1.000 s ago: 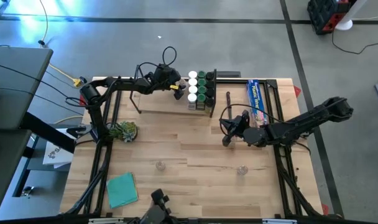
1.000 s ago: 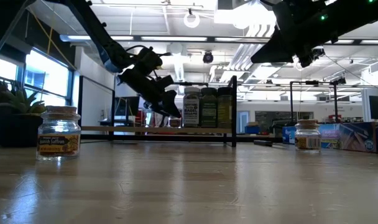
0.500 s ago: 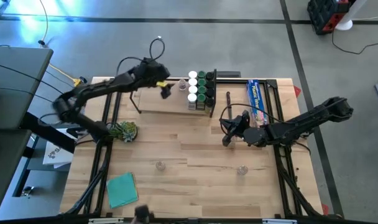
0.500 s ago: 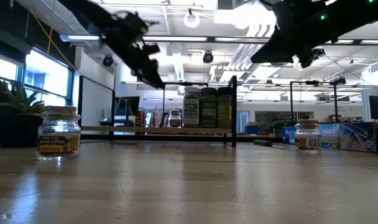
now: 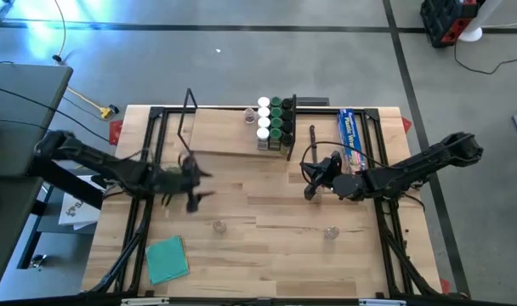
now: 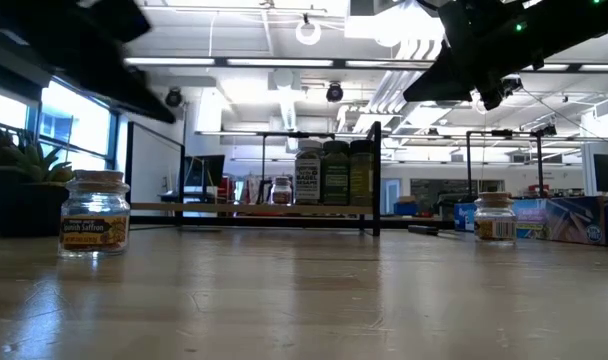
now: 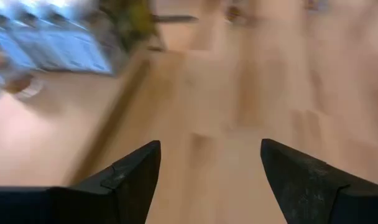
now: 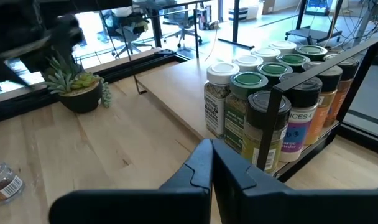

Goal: Shelf spices
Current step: Put the brown seasoning bottle on the shelf aligned with the other brown seasoning bottle

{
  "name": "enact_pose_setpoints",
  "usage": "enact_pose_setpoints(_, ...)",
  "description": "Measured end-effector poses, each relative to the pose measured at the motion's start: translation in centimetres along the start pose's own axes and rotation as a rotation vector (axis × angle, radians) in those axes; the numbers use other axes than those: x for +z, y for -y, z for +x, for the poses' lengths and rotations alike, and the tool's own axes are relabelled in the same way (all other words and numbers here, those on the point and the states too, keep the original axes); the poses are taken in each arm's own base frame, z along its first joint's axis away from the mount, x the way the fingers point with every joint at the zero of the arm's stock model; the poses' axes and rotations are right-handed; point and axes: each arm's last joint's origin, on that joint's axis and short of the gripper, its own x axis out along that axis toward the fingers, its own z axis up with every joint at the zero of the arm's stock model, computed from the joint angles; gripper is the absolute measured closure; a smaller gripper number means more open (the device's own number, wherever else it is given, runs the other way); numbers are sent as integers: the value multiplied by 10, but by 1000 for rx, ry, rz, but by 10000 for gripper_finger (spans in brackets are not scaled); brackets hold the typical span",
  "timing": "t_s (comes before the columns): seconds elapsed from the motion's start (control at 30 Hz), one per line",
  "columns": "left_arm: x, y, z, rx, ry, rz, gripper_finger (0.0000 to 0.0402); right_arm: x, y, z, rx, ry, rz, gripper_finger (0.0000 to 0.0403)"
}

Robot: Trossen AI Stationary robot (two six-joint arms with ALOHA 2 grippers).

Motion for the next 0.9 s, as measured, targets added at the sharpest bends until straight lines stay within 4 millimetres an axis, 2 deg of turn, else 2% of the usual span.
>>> enact_pose_setpoints(0.17,-30,41,-12,-159,-26,92,131,0,0,0,1,0,2,403)
enact_pose_setpoints(0.4,-59,73,-1,-216,-168,178,131,0,0,0,1,0,23,403)
enact_pose_setpoints(0.67,-70,101,24,-317,-175,170,131,0,0,0,1,0,31,403)
enact_pose_setpoints(0.9,-74,112,38,-308,-146,22,131,0,0,0,1,0,31,403)
